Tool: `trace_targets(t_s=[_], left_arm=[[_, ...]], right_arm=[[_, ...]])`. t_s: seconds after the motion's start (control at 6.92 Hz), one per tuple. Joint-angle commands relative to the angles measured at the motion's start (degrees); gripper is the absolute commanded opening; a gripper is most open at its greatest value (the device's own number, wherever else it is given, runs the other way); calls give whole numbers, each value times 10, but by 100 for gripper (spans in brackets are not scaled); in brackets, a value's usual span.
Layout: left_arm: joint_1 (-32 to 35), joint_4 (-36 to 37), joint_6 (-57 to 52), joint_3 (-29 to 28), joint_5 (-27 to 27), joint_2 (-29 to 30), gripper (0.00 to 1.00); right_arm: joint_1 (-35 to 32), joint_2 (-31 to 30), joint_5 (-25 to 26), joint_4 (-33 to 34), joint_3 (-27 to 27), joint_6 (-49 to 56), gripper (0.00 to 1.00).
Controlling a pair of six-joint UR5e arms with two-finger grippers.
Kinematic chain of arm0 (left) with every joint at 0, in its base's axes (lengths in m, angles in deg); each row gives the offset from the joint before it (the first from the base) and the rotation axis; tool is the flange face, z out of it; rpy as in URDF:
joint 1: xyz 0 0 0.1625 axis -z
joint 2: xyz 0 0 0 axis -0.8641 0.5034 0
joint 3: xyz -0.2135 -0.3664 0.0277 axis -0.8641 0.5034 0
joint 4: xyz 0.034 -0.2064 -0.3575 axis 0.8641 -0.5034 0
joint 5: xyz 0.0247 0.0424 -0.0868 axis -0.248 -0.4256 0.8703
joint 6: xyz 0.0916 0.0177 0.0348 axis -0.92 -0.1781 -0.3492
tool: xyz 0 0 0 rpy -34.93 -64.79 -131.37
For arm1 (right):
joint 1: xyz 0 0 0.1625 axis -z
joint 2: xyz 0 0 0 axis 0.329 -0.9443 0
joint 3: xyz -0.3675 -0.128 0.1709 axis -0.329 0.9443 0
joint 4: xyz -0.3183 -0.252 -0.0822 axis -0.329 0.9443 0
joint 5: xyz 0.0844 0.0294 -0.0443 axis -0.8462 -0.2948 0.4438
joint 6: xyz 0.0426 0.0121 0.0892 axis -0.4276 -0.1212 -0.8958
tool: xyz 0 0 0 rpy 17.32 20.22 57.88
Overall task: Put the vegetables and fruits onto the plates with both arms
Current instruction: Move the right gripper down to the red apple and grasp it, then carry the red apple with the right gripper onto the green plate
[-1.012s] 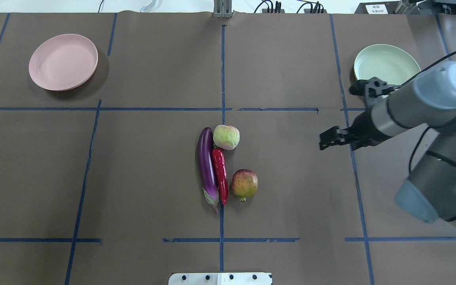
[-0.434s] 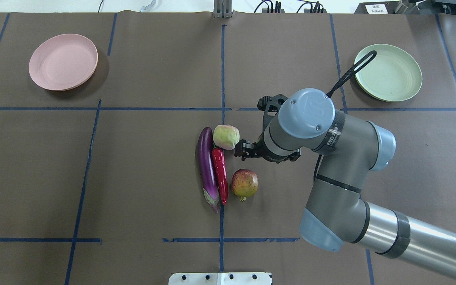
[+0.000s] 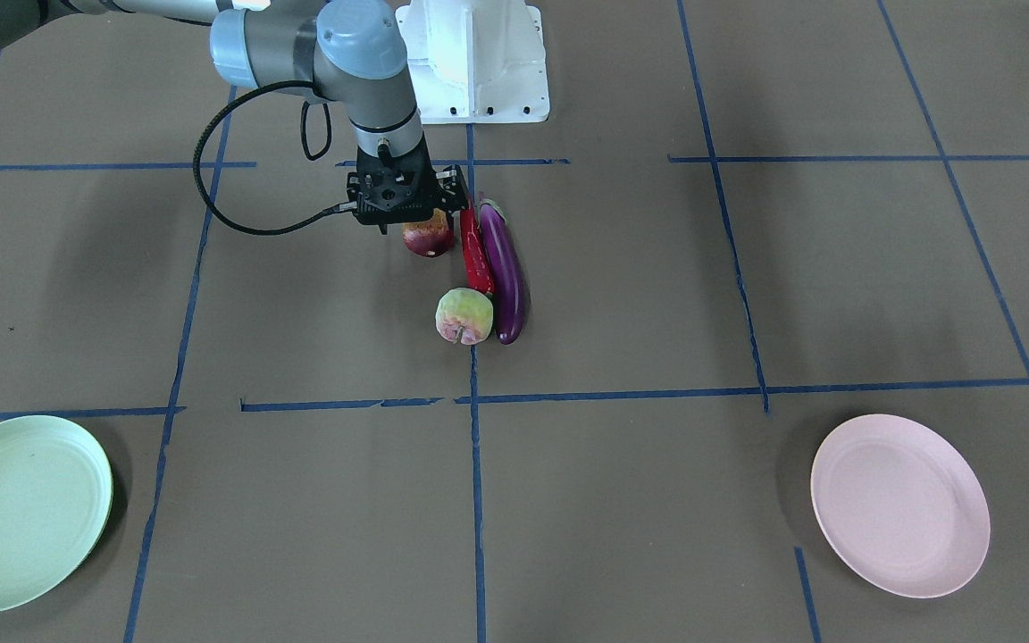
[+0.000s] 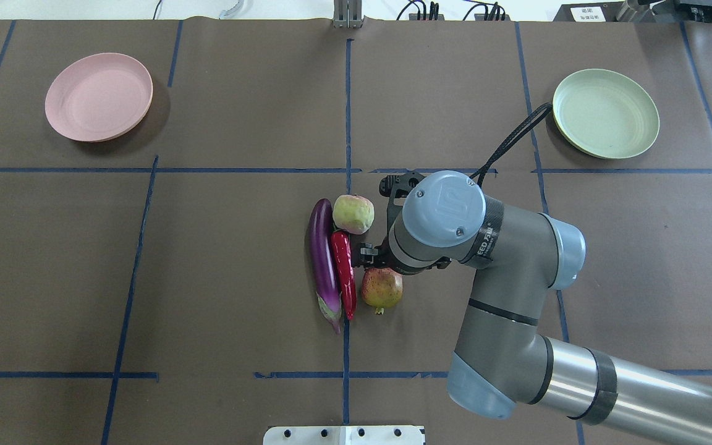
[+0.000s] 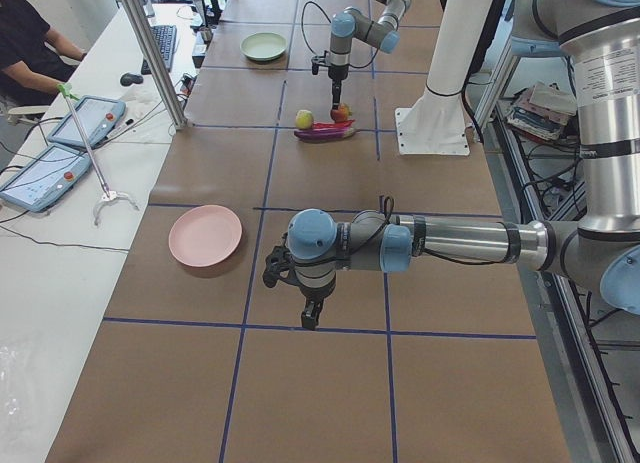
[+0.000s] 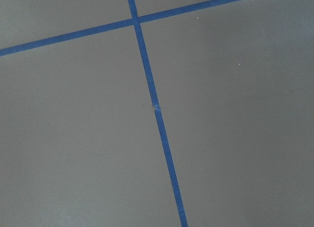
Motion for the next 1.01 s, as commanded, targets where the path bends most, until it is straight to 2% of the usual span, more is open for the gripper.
trace_targets(t_s=[0.0,0.14,0.29,0.43,0.58,0.72,0.87], left_arm=[[0,-1,0,1,0,0,100],[0,-1,0,1,1,0,100],[0,-1,1,4,1,0,100],[0,-1,1,4,5,0,100],[0,-1,2,1,24,0,100],[0,-2,3,1,26,0,100],[0,-2,3,3,26,0,100]], right_arm=[[12,9,6,1,30,11,100],[16,13,8,1,46,18,99],[16,14,6,1,47,19,60],[14,15,5,9,39,19,13],[-2,6,-2,21,21,19,1],[-44,-18,-22,47,-35,21,0],[-119,-21,-54,51,-40,61,0]])
